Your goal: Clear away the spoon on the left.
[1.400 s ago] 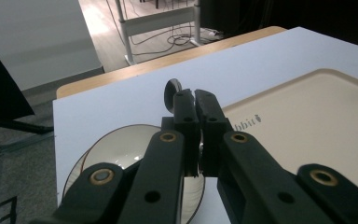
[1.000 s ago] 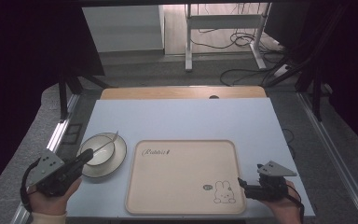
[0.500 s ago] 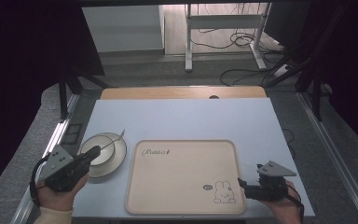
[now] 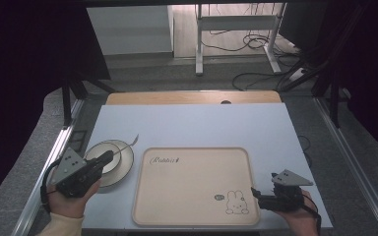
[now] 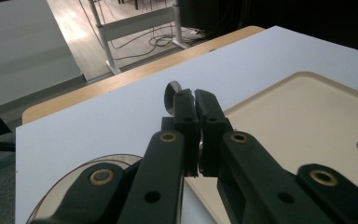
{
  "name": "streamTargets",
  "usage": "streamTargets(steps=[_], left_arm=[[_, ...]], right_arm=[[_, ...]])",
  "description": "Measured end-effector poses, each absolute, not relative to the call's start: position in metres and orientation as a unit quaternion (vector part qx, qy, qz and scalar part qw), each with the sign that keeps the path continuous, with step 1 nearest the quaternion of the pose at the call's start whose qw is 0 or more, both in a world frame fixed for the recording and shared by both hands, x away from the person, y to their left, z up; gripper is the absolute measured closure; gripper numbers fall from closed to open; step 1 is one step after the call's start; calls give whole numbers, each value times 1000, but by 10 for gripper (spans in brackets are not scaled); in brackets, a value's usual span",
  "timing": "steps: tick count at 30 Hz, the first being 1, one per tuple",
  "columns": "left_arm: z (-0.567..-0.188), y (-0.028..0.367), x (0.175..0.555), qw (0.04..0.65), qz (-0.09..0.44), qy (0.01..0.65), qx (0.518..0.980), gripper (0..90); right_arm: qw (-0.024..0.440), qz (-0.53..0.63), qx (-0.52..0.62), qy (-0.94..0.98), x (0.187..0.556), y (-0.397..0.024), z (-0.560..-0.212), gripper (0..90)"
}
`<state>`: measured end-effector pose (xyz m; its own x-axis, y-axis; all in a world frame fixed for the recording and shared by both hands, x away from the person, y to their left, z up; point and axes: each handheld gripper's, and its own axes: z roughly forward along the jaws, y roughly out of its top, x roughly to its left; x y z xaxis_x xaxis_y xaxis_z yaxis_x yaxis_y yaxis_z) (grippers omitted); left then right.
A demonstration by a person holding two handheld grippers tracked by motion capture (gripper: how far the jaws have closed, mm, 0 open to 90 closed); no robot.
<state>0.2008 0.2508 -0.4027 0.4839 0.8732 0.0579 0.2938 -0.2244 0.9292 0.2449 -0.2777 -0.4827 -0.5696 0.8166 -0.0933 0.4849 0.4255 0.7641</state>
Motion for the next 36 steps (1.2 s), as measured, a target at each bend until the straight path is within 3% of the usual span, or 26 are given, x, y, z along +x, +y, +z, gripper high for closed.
streamTargets(steps=[36], left_arm=[[-411, 211, 222, 465, 279, 376, 751, 892]], right_arm=[[232, 354, 399, 814, 245, -278, -483, 138]])
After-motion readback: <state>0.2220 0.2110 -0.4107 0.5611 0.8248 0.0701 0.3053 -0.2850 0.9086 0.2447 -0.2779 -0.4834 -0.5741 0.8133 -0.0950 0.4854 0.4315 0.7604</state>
